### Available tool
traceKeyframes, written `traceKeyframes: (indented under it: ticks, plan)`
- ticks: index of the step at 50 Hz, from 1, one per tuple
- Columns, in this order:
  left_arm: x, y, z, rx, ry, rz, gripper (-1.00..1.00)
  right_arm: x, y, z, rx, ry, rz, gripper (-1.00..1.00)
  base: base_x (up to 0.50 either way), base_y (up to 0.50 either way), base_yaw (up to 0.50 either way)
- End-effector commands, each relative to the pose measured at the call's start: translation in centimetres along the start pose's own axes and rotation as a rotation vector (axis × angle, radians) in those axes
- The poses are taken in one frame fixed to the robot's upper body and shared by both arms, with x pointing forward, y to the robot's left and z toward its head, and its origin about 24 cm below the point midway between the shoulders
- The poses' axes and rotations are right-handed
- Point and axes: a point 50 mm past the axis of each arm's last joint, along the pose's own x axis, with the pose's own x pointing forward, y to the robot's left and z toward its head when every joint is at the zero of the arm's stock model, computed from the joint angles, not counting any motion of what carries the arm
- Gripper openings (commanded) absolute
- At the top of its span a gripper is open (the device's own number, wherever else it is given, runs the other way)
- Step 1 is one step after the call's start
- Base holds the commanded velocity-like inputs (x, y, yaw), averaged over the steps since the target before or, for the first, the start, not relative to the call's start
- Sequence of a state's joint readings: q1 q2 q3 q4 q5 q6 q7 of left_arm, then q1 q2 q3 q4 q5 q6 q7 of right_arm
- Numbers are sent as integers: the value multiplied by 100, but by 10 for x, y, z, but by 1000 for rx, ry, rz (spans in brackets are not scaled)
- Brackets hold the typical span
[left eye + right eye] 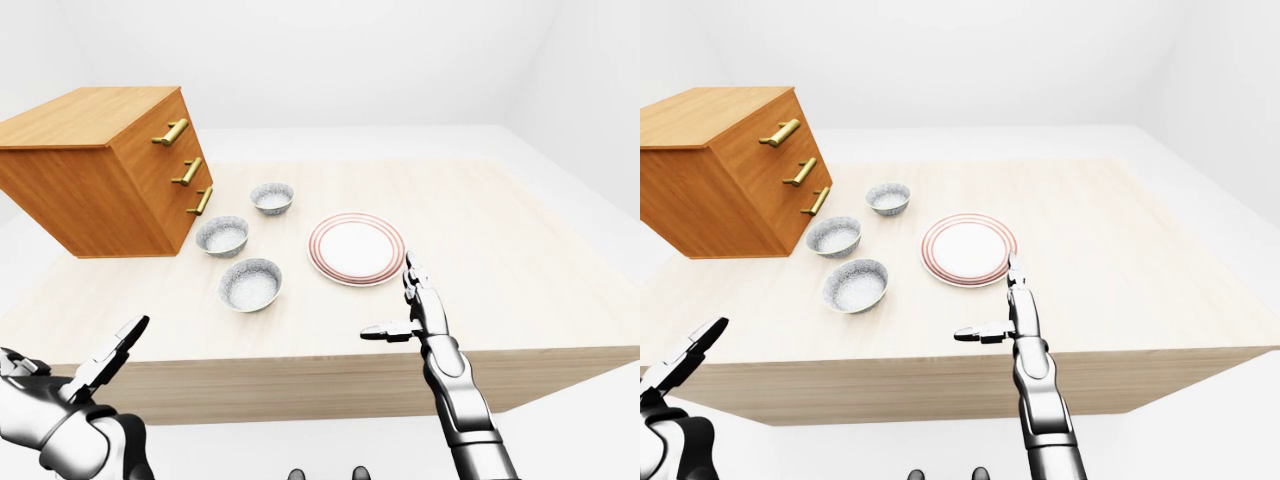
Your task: Put the bowl at the front on the plate.
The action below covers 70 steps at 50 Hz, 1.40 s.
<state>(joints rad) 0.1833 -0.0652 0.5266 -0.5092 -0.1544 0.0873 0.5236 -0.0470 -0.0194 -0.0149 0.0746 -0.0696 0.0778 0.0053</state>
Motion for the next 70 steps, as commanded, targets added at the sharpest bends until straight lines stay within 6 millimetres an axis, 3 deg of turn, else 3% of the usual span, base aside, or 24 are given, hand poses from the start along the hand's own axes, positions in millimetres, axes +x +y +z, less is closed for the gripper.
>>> traceKeyframes:
  ticks: [1,20,62,70]
  plan:
    - [-1,2,7,-19,-23,9,100,-1,1,2,-14,-8,4,100,0,0,0]
    - [0,1,6,-20,-21,4,100,-3,3,5,-17,-20,25,100,8,0,0]
    - [1,-3,1,-6,-6,-8,100,-2,3,2,-32,-5,10,100,49,0,0]
    - [1,-3,2,-4,-9,-8,100,-16,9,27,-33,-119,48,100,0,0,0]
